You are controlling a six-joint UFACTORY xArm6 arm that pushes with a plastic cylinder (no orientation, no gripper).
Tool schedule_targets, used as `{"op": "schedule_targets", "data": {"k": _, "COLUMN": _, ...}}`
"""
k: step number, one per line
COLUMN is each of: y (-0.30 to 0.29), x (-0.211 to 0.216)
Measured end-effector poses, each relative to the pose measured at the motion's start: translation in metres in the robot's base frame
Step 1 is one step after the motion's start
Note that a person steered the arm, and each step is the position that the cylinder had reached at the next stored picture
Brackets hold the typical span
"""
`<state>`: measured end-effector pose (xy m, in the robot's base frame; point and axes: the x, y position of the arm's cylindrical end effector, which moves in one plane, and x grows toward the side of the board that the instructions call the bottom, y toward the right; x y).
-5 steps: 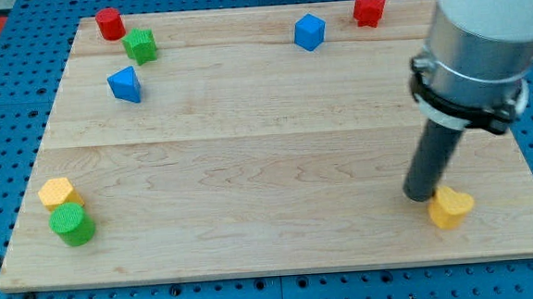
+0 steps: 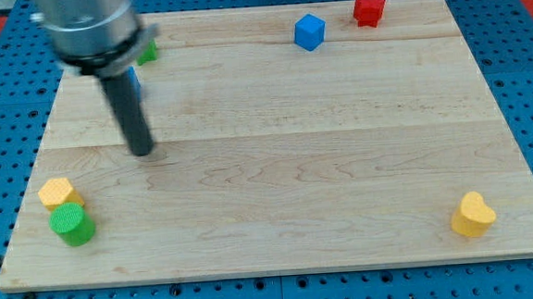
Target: Separate the yellow hexagon from the green circle
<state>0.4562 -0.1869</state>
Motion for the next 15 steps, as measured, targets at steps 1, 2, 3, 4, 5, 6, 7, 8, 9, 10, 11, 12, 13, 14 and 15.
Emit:
{"op": "schedule_targets", "data": {"k": 1, "y": -0.085, "x": 0.008}}
{"op": "schedule_targets", "data": {"k": 2, "y": -0.118, "x": 0.018}}
{"op": "schedule_targets", "data": {"k": 3, "y": -0.111, "x": 0.071}}
{"op": "schedule_targets", "data": {"k": 4, "y": -0.088, "x": 0.099}}
{"op": "schedule_targets", "data": {"k": 5, "y": -0.078, "x": 0.073}}
{"op": "schedule_targets", "data": {"k": 6, "y": -0.057, "x": 0.070}}
{"op": "schedule_targets", "data": {"k": 7, "y": -0.017, "x": 0.069}}
{"op": "schedule_targets", "data": {"k": 8, "y": -0.053, "x": 0.069}}
{"op": "schedule_targets", "data": {"k": 9, "y": -0.049, "x": 0.088}}
{"op": "schedule_targets", "data": {"k": 10, "y": 0.001, "x": 0.097}}
{"op": "schedule_targets", "data": {"k": 11, "y": 0.050, "x": 0.097}}
{"op": "schedule_targets", "data": {"k": 12, "y": 0.104, "x": 0.132}}
{"op": "schedule_targets", "data": {"k": 13, "y": 0.059, "x": 0.149}}
{"op": "schedule_targets", "data": {"k": 14, "y": -0.008, "x": 0.131}}
{"op": "schedule_targets", "data": {"k": 15, "y": -0.035, "x": 0.132}}
